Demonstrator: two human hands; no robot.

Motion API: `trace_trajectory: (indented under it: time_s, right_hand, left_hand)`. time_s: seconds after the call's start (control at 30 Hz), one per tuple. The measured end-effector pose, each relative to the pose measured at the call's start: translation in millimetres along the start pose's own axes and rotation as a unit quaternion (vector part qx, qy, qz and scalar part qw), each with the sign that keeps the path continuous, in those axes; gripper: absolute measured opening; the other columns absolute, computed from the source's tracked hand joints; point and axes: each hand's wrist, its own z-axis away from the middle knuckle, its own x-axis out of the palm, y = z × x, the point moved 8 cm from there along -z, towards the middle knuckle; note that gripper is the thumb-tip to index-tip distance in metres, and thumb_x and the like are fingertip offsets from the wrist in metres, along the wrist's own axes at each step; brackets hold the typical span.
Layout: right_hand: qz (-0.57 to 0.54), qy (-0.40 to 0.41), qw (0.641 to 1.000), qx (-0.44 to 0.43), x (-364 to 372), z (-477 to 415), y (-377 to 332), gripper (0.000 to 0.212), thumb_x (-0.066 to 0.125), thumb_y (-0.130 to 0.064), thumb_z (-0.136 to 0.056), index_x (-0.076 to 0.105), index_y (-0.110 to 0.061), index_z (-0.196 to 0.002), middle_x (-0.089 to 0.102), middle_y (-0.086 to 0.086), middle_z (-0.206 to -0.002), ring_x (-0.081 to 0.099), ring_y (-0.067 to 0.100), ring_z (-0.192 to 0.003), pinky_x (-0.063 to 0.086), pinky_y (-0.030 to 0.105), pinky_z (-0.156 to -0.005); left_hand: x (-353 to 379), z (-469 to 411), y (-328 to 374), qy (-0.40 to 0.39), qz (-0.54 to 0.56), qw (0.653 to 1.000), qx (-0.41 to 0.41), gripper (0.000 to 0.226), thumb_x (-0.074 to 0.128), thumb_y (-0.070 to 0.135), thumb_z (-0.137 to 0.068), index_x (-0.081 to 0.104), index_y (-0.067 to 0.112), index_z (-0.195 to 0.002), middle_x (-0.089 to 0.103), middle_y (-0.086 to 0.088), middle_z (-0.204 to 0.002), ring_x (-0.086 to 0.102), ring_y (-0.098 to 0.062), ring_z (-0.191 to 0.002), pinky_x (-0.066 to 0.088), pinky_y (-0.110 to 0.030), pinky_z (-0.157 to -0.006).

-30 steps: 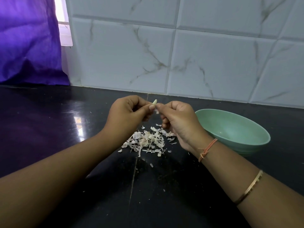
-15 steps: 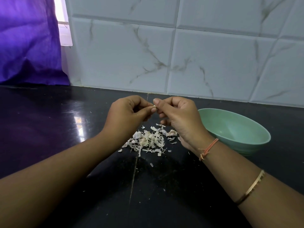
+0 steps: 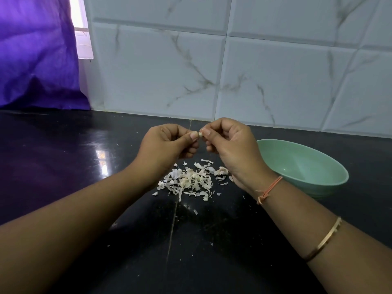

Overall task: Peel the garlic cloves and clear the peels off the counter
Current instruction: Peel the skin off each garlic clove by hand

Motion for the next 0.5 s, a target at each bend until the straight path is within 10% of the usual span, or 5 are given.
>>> trace_trajectory:
  time_s: [0.33, 0.5]
  right_hand:
    - [0.279, 0.022, 0.926, -0.253, 7, 11, -33, 0.006, 0.061, -0.008, -0.081, 0.065, -0.006, -0.078, 0.062, 0.001, -0.075, 0.049, 0.008, -0.066, 0.04, 0.017, -0.058]
    - [0.249, 0.032, 0.949, -0.193, 1, 8, -29, 0.011, 0.062, -0.012, -0.085, 0.064, -0.008, -0.075, 0.056, -0.007, -0.065, 0.048, 0.008, -0.059, 0.043, 0.026, -0.058]
  left_hand:
    - [4, 2, -6, -0.017, -0.051, 0.998, -0.026, 0.023, 0.058, 0.011, -0.088, 0.058, 0.008, -0.065, 0.058, -0.002, -0.057, 0.051, -0.006, -0.047, 0.043, -0.016, -0.048]
    - [6, 2, -1, -0.029, -0.082, 0.996, 0.018, 0.024, 0.055, 0.01, -0.09, 0.056, 0.011, -0.066, 0.055, -0.004, -0.061, 0.047, -0.011, -0.054, 0.041, -0.022, -0.055]
